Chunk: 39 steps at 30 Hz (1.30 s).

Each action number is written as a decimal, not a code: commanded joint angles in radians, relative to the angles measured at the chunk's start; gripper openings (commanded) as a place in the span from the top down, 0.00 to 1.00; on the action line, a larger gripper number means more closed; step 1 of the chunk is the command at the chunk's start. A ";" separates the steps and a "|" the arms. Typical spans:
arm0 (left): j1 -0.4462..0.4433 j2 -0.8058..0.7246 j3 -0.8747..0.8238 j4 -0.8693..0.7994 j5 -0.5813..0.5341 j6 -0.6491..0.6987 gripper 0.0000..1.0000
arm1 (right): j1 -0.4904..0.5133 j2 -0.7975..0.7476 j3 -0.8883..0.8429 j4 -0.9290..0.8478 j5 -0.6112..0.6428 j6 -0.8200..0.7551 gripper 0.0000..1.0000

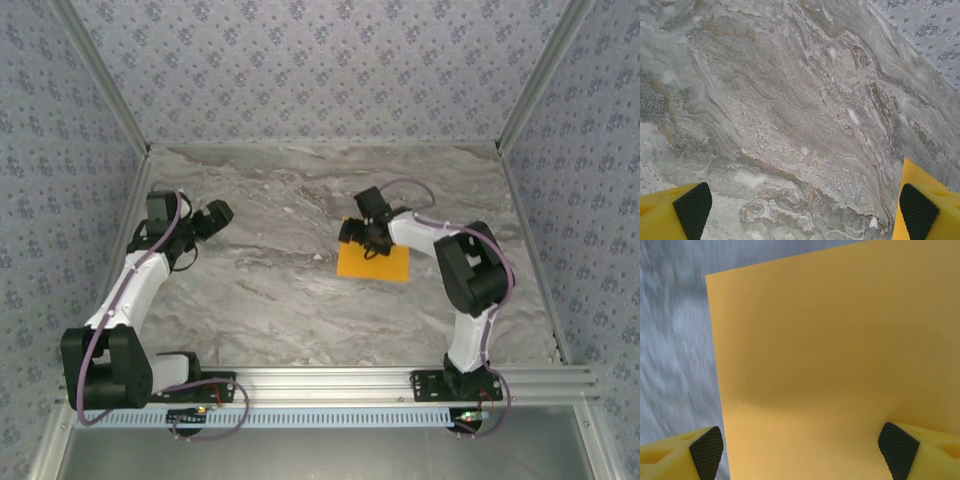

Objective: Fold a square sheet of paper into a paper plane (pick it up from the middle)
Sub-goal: Move the square sheet of paper to the center of the table, then fold the square sheet of paper in half at the center of the table.

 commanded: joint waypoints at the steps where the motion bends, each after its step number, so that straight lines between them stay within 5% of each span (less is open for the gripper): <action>1: -0.007 0.008 0.019 0.018 0.021 -0.011 0.01 | 0.116 -0.005 -0.218 -0.185 -0.036 0.093 0.11; 5: -0.009 0.017 0.021 0.018 0.021 -0.014 0.01 | 0.205 -0.077 -0.299 -0.209 -0.007 0.184 0.11; 11: -0.012 0.037 0.032 0.015 0.042 -0.018 0.01 | 0.186 -0.176 -0.053 -0.443 0.055 0.100 0.14; 16: -0.013 0.035 0.014 0.023 0.048 -0.018 0.01 | 0.165 -0.165 0.005 -0.552 0.120 0.090 0.00; 39: -0.018 0.073 0.017 0.031 0.065 -0.026 0.01 | 0.089 0.038 0.044 -0.503 0.003 -0.148 0.00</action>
